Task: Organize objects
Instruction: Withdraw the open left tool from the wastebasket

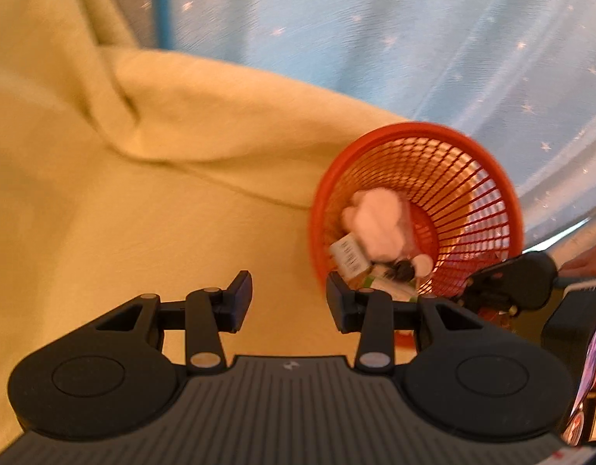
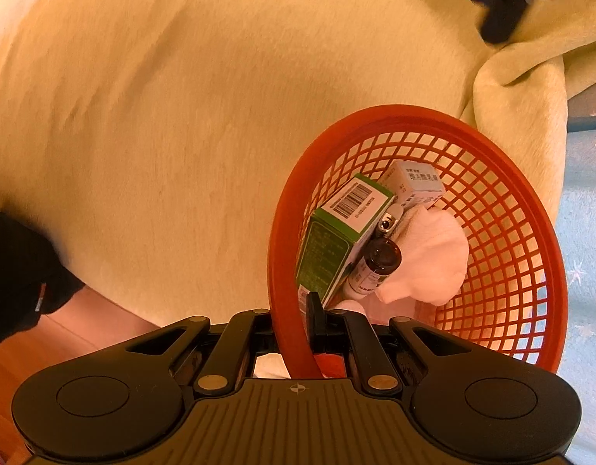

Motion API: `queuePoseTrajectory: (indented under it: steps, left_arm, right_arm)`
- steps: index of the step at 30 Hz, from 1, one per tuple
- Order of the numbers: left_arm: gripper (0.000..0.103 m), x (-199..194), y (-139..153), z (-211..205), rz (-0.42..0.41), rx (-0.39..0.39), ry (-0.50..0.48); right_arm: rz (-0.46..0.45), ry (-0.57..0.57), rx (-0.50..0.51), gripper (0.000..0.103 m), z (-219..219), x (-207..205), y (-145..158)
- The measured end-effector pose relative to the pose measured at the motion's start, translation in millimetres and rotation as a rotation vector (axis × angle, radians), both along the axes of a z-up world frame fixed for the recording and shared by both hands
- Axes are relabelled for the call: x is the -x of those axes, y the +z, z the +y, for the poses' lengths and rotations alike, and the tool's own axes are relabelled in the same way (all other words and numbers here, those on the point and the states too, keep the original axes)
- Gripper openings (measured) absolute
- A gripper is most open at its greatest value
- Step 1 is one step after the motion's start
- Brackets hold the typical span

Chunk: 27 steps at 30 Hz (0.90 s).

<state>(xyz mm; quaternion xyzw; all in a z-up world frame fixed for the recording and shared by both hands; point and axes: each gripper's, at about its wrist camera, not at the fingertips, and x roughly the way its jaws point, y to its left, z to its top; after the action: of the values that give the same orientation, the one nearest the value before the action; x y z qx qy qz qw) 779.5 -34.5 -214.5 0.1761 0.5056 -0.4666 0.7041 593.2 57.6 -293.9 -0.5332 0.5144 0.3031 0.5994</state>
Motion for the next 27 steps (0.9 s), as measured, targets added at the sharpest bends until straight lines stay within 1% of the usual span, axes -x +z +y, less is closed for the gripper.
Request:
queuePoseTrajectory:
  steps: [8, 14, 19, 27]
  left_arm:
    - [0.036, 6, -17, 31, 0.044, -0.039, 0.094]
    - [0.037, 14, -20, 47, 0.064, -0.05, 0.116]
    - [0.037, 17, -21, 53, 0.069, -0.056, 0.127]
    - [0.038, 26, -18, 63, 0.066, -0.067, 0.155]
  right_arm:
    - [0.005, 0.009, 0.038, 0.004, -7, -1, -12]
    - [-0.003, 0.023, 0.043, 0.004, -9, -2, -14]
    - [-0.022, 0.022, 0.022, 0.004, -15, -1, -10]
    - [-0.026, 0.015, -0.004, 0.004, -11, 0, 2]
